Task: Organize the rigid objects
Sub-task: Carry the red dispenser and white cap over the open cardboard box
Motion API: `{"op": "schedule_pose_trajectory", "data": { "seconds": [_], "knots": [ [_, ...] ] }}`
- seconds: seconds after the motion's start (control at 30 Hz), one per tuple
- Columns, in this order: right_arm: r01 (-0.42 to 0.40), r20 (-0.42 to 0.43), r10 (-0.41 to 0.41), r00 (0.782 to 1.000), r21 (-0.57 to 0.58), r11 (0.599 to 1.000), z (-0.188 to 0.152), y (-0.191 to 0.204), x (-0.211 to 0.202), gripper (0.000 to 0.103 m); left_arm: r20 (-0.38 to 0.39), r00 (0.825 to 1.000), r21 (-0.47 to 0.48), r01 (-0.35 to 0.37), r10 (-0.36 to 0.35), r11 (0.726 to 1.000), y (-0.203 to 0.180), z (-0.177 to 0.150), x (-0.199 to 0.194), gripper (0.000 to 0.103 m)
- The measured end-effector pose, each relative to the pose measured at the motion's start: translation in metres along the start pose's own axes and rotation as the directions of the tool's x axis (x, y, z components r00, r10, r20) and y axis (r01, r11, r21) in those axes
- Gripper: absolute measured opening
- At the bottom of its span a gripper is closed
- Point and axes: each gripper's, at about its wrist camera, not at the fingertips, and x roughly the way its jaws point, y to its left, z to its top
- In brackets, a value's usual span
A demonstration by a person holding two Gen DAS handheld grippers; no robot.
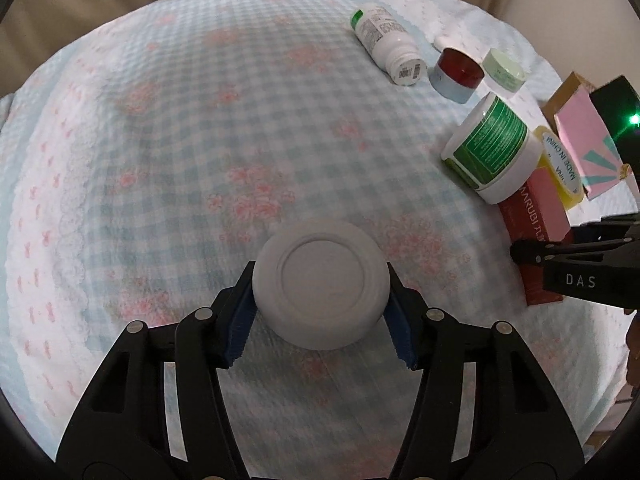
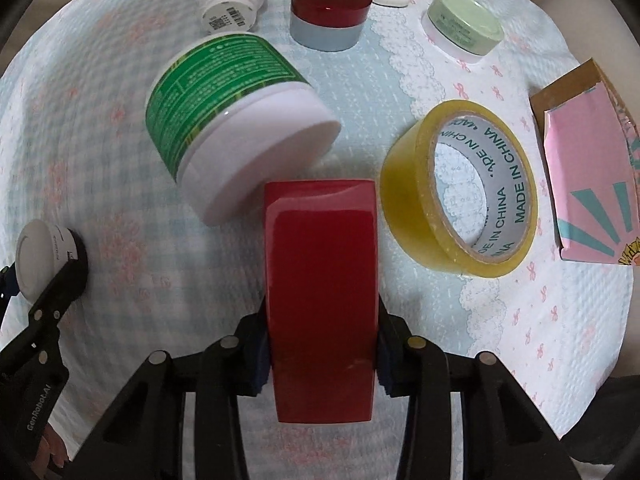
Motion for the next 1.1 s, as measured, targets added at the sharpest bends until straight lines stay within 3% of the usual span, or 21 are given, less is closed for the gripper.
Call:
{"op": "schedule_pose_trajectory", "data": {
  "seconds": [0.3, 0.7, 0.9, 1.1],
  "knots": [
    [-0.042, 0.017, 0.042, 0.999, 0.05, 0.998, -0.011, 0.007, -0.036, 0.038, 0.05, 0.999, -0.109, 0.02, -0.014, 0.994, 0.017, -0.001, -0.037, 0.054],
    [-0.162, 0.117, 0.156, 0.981, 0.041, 0.986, -0.027, -0.001, -0.16, 0.038, 0.123, 0.992, -0.191, -0.019, 0.043, 0.981, 0.017, 0.022, -0.165, 0.054],
    [-0.217, 0.179, 0.206, 0.962, 0.047, 0.975, -0.024, -0.039, -0.211, 0.038, 0.185, 0.981, -0.133, -0.04, 0.065, 0.99, -0.023, 0.057, -0.23, 0.054],
    [-0.258, 0.266, 0.229, 0.936, 0.078, 0.963, -0.024, -0.102, -0.264, 0.038, 0.235, 0.97, -0.046, -0.048, 0.058, 0.998, -0.091, 0.098, -0.261, 0.054]
  ]
}}
